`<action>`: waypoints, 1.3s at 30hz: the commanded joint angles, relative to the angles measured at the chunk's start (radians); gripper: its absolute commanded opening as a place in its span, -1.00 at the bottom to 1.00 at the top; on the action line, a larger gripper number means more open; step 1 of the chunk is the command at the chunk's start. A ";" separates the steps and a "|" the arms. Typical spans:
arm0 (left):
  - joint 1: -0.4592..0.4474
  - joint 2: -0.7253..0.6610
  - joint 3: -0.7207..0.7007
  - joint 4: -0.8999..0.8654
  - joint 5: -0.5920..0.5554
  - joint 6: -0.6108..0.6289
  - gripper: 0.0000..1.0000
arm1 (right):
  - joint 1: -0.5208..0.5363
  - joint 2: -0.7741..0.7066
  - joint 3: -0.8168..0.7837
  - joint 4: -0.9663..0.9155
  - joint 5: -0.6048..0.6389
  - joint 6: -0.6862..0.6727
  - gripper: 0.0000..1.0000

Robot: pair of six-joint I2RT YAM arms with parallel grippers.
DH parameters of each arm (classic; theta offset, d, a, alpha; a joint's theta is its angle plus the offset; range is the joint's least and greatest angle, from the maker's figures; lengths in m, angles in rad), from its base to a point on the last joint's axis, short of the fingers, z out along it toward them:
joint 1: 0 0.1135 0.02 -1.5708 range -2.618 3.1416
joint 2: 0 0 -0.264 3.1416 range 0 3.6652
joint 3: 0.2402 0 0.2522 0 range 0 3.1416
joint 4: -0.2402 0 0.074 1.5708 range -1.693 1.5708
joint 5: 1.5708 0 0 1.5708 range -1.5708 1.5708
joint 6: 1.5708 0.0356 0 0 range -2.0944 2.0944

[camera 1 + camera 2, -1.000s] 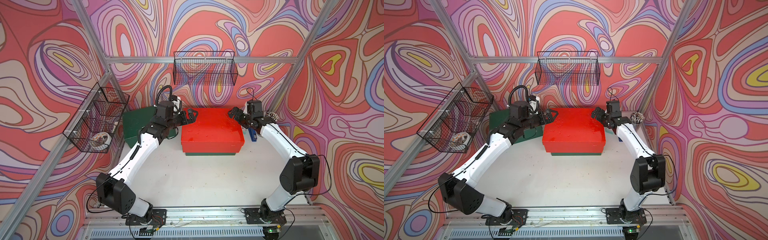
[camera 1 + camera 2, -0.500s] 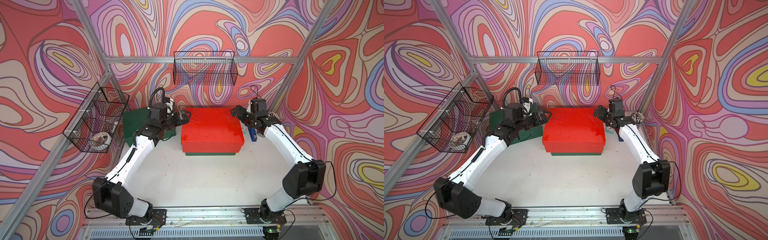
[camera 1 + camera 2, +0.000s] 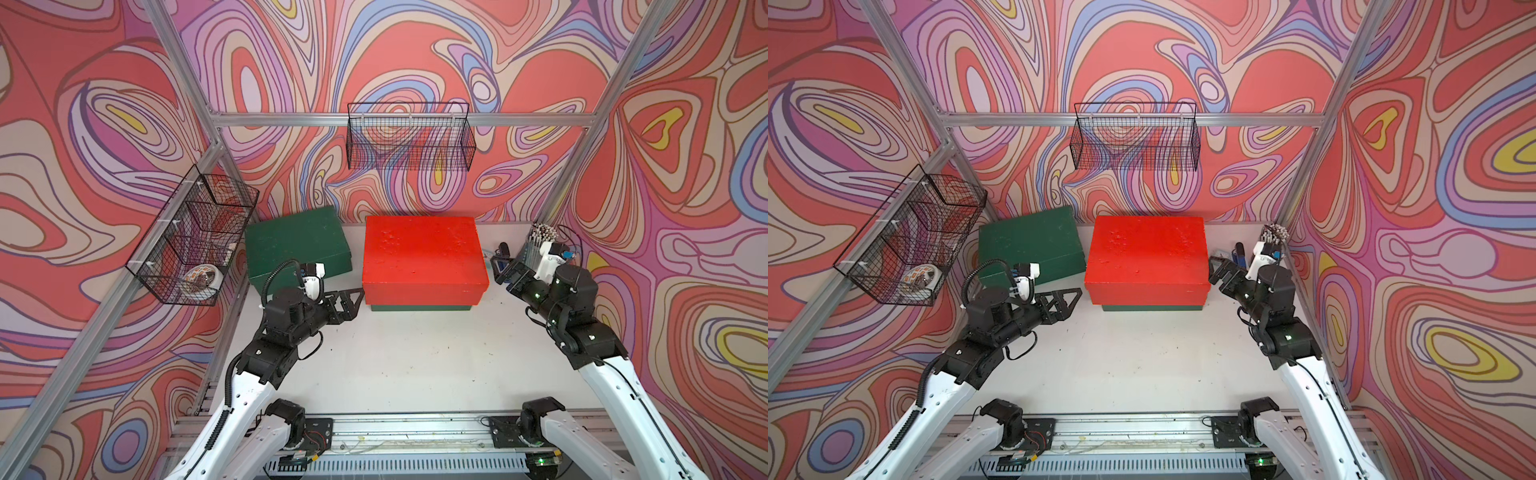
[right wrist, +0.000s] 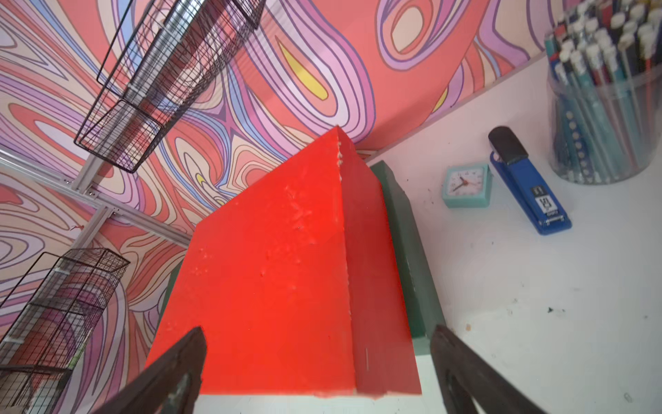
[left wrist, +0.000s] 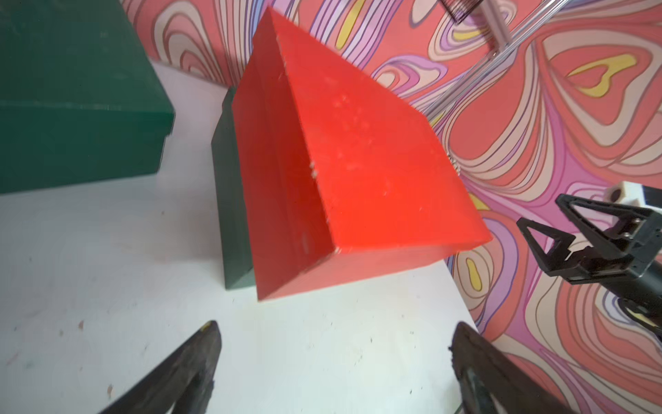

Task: Stack the shoeboxes
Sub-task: Adjust the shoebox.

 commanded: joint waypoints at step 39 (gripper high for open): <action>0.003 0.413 -0.013 0.317 0.075 -0.017 0.99 | -0.005 0.235 -0.222 0.266 -0.064 0.045 0.94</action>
